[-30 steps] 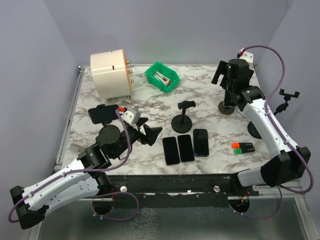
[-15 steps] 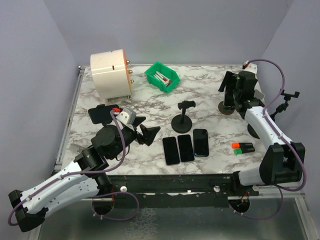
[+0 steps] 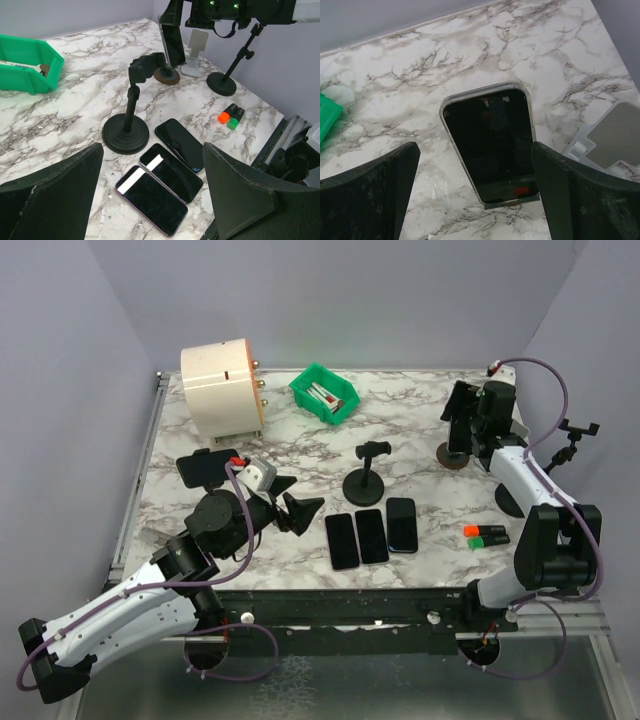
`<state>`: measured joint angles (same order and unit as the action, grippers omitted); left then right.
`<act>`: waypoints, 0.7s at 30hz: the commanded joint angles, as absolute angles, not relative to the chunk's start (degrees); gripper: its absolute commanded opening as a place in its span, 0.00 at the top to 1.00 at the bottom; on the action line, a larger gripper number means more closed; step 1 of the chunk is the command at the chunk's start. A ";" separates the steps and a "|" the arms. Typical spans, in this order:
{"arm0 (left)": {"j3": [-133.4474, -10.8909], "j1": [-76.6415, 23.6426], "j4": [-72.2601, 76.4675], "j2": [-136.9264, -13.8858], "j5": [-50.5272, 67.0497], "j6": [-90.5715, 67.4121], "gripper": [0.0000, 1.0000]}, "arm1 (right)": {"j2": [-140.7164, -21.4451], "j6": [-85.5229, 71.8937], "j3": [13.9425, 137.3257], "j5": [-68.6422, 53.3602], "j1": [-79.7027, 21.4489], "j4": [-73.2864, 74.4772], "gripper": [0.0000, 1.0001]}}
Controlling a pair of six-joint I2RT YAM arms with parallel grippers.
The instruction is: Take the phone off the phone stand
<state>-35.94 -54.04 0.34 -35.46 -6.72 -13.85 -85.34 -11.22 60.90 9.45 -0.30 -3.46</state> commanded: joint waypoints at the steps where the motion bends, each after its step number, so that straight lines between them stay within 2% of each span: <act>1: -35.61 -53.70 0.97 -35.44 -5.36 -13.05 0.18 | -87.33 -10.87 62.85 7.26 1.08 -4.25 0.01; 21: -35.98 -53.35 0.44 -36.69 -4.57 -12.92 0.18 | -91.31 -11.16 62.50 7.77 1.75 -4.76 0.01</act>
